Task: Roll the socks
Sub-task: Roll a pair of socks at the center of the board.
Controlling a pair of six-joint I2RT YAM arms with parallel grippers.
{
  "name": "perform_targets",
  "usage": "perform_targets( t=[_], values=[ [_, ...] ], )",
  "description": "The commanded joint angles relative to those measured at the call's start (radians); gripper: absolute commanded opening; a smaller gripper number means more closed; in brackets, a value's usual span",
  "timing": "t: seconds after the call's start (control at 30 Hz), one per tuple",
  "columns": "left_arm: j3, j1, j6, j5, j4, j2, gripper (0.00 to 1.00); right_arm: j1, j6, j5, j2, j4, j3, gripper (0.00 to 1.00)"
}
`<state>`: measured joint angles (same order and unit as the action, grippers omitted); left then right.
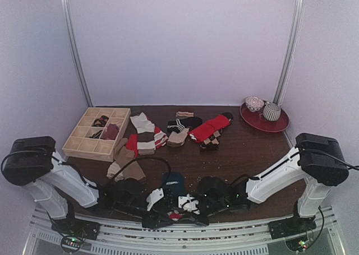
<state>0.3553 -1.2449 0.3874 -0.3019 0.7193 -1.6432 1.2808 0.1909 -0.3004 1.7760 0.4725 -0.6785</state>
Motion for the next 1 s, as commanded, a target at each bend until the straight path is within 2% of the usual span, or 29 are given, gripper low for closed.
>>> perform_targets(
  t=[0.0, 0.07, 0.17, 0.27, 0.37, 0.57, 0.7, 0.8, 0.97],
  values=[
    [-0.027, 0.0, -0.094, 0.196, -0.23, 0.209, 0.56, -0.086, -0.231, -0.208, 0.068, -0.141, 0.012, 0.14],
    [-0.04, -0.001, -0.151, 0.236, -0.227, 0.298, 0.62, -0.129, -0.297, -0.308, 0.108, -0.152, -0.006, 0.14],
    [-0.067, -0.001, -0.24, 0.243, -0.153, 0.366, 0.64, -0.165, -0.353, -0.418, 0.164, -0.216, -0.061, 0.14],
    [-0.067, -0.001, -0.31, 0.201, -0.067, 0.339, 0.64, -0.196, -0.4, -0.506, 0.216, -0.292, -0.121, 0.15],
    [-0.043, -0.001, -0.341, 0.135, -0.036, 0.236, 0.64, -0.23, -0.42, -0.566, 0.25, -0.357, -0.159, 0.15],
    [-0.007, -0.001, -0.343, 0.087, 0.003, 0.064, 0.61, -0.256, -0.356, -0.575, 0.262, -0.497, -0.216, 0.15],
    [0.006, 0.0, -0.346, 0.087, 0.016, 0.024, 0.59, -0.257, -0.341, -0.567, 0.266, -0.522, -0.229, 0.16],
    [0.02, 0.001, -0.351, 0.091, 0.007, 0.012, 0.53, -0.258, -0.335, -0.565, 0.278, -0.532, -0.238, 0.16],
    [0.023, -0.001, -0.344, 0.105, 0.021, 0.02, 0.58, -0.259, -0.338, -0.559, 0.289, -0.521, -0.245, 0.16]
  ],
)
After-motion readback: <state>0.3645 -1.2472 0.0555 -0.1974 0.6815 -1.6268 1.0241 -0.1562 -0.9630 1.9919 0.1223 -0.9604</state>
